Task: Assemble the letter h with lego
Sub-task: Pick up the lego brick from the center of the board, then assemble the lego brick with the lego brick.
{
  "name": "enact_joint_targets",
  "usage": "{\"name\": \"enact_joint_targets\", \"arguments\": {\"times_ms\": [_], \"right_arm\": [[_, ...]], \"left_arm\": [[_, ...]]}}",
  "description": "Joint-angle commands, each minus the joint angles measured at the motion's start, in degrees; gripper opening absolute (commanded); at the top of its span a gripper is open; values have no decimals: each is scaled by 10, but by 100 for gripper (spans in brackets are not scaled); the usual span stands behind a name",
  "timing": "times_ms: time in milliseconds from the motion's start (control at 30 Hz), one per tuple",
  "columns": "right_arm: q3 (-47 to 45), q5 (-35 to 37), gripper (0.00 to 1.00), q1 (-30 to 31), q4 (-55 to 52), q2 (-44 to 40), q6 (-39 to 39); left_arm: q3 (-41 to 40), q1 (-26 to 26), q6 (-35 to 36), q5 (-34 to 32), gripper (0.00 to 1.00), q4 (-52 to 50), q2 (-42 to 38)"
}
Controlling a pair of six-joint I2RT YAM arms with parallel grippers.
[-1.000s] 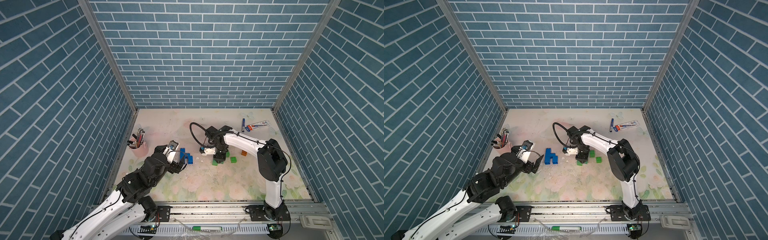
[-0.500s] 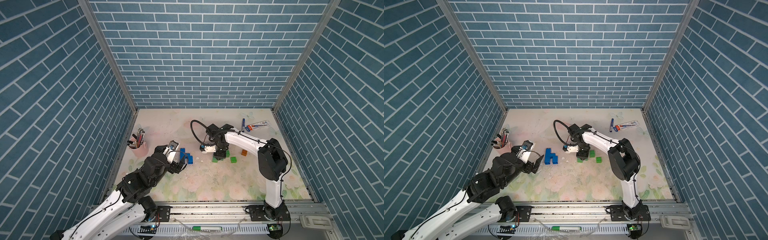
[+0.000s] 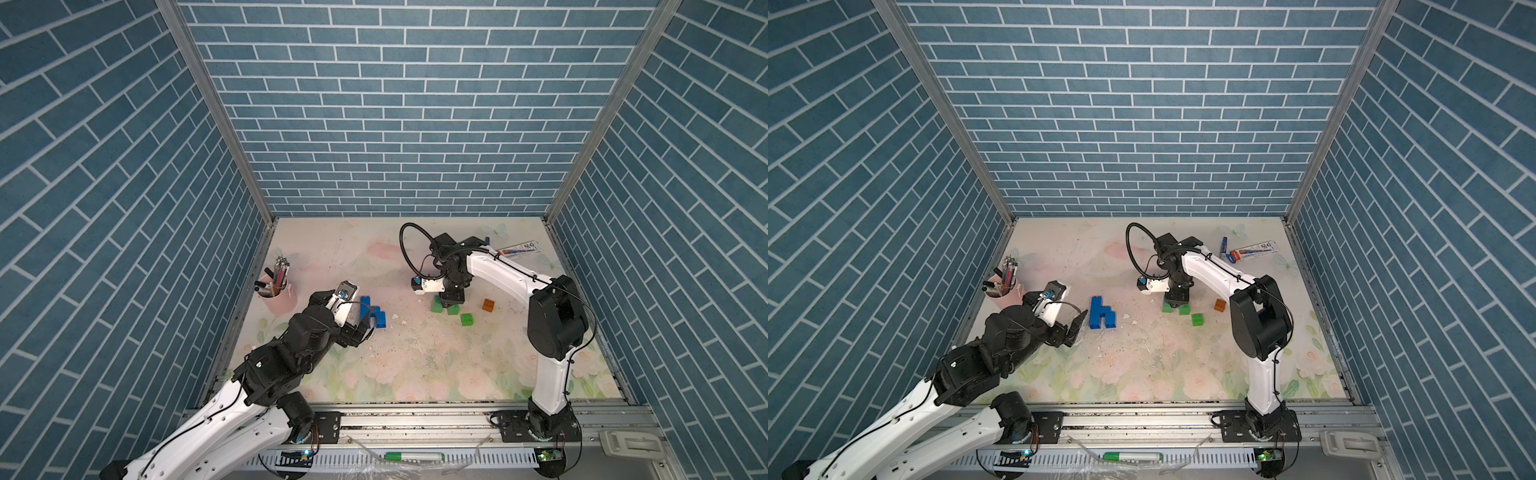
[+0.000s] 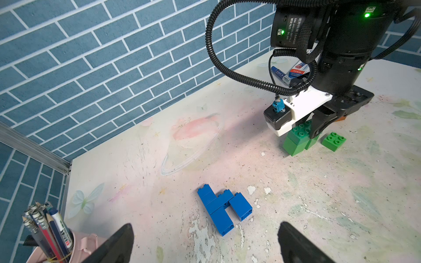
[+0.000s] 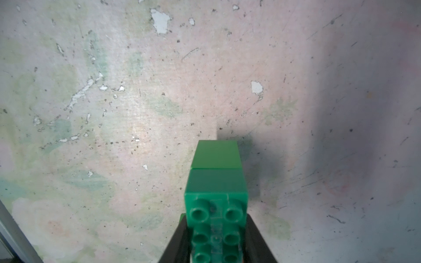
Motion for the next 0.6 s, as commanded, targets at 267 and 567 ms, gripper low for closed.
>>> {"name": "enact_joint_targets", "arguments": {"times_ms": [267, 567], "right_arm": [[29, -39, 0, -13, -33, 23, -54], [38, -27, 0, -18, -35, 42, -63]], "left_arm": [[-3, 2, 7, -3, 99, -1, -1], [-3, 2, 7, -3, 99, 0, -1]]}}
